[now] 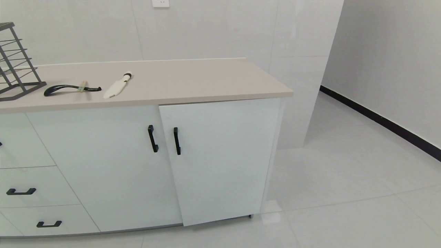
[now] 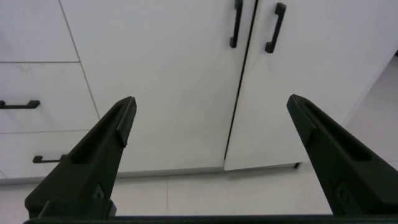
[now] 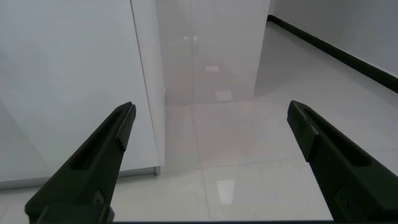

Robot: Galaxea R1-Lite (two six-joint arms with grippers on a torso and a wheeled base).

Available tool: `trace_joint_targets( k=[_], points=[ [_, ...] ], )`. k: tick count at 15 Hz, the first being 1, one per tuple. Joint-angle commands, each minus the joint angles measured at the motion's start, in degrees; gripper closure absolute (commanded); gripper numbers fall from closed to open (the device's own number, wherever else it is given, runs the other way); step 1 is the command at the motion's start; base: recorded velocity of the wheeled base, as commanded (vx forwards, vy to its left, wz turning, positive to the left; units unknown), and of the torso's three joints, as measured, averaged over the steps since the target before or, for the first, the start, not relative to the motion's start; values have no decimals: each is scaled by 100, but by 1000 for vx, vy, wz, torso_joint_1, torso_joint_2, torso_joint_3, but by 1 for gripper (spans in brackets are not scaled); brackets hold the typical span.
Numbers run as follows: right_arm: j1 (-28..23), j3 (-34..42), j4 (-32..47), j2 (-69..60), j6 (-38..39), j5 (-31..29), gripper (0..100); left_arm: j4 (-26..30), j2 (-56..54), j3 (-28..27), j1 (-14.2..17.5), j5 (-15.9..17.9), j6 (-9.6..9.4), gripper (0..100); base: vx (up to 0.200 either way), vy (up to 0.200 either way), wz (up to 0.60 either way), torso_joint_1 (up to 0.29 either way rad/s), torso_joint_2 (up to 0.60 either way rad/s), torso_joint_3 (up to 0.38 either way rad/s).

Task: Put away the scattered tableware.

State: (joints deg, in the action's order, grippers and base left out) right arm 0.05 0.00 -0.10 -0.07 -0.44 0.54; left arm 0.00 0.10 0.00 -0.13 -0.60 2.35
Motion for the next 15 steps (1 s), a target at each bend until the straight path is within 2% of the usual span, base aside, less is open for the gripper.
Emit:
trace_joint_targets(
  k=[1, 6, 8, 11, 14, 15],
  points=[
    [4, 0, 1, 7, 0, -1, 0, 0, 8, 0, 5, -2, 11, 0, 0, 200, 0, 2, 7, 2],
    [4, 0, 1, 7, 0, -1, 0, 0, 8, 0, 5, -2, 11, 0, 0, 200, 0, 1, 1, 4],
    [4, 0, 1, 7, 0, -1, 0, 0, 8, 0, 5, -11, 11, 0, 0, 0, 0, 0, 0, 0],
    [4, 0, 1, 7, 0, -1, 0, 0, 8, 0, 5, -11, 37, 0, 0, -200, 0, 4, 1, 1],
    [4, 0, 1, 7, 0, -1, 0, -9, 8, 0, 5, -19, 46, 0, 200, 0, 0, -1, 1, 2],
    [4, 0, 1, 7, -9, -1, 0, -9, 8, 0, 5, -19, 46, 0, 0, 0, 0, 0, 0, 0]
  ],
)
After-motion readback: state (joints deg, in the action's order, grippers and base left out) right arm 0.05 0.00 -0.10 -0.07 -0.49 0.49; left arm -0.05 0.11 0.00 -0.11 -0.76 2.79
